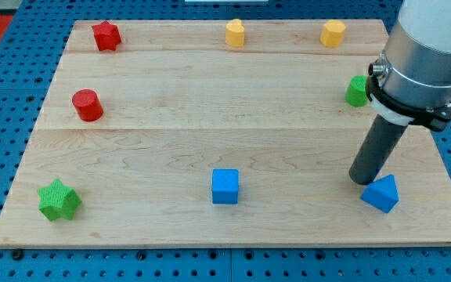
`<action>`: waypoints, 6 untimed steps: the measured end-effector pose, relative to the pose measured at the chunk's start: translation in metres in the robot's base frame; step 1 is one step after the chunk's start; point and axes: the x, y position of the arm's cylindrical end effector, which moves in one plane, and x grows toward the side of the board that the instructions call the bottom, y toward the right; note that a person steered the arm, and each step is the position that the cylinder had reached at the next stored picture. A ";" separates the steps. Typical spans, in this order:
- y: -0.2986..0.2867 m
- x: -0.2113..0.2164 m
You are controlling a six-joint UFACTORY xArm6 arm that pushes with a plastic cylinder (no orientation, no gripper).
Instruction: Push the green star towards the center
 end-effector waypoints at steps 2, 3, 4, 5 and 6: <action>0.000 0.000; -0.012 -0.007; -0.056 -0.020; -0.115 -0.044; -0.174 -0.053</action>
